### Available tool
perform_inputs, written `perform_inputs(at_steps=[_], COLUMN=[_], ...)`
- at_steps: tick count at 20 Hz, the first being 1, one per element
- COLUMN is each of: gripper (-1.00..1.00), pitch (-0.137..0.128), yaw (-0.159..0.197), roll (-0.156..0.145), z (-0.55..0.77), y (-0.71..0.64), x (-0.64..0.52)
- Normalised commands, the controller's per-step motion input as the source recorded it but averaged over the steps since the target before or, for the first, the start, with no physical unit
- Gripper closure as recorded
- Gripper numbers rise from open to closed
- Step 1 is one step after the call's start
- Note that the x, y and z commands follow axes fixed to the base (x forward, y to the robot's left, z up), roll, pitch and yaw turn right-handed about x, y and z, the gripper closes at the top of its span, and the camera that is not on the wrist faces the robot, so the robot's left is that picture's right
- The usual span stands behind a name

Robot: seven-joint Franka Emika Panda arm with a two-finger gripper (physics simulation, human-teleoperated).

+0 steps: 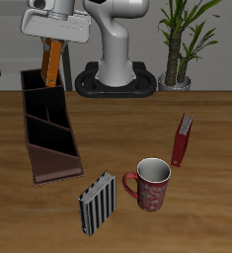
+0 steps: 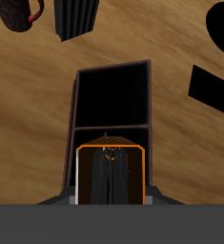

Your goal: Place the orange book into the right desk caddy's back compartment

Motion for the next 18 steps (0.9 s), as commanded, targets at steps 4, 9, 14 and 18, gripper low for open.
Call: perform_inputs(at_steps=[4,9,14,18], gripper=[1.0,1.0,1.0,1.0], pitch=[0.008,0.007,0.014,0.009], yaw=[-0.026,0.014,-0.019,0.0], roll=[-0.02,-0.016,-0.008,-0.014], z=[-0.19,-0.19,-0.15,-0.14], y=[-0.07,-0.08,-0.06,-0.07], x=[0.07,0.08,0.06,0.05])
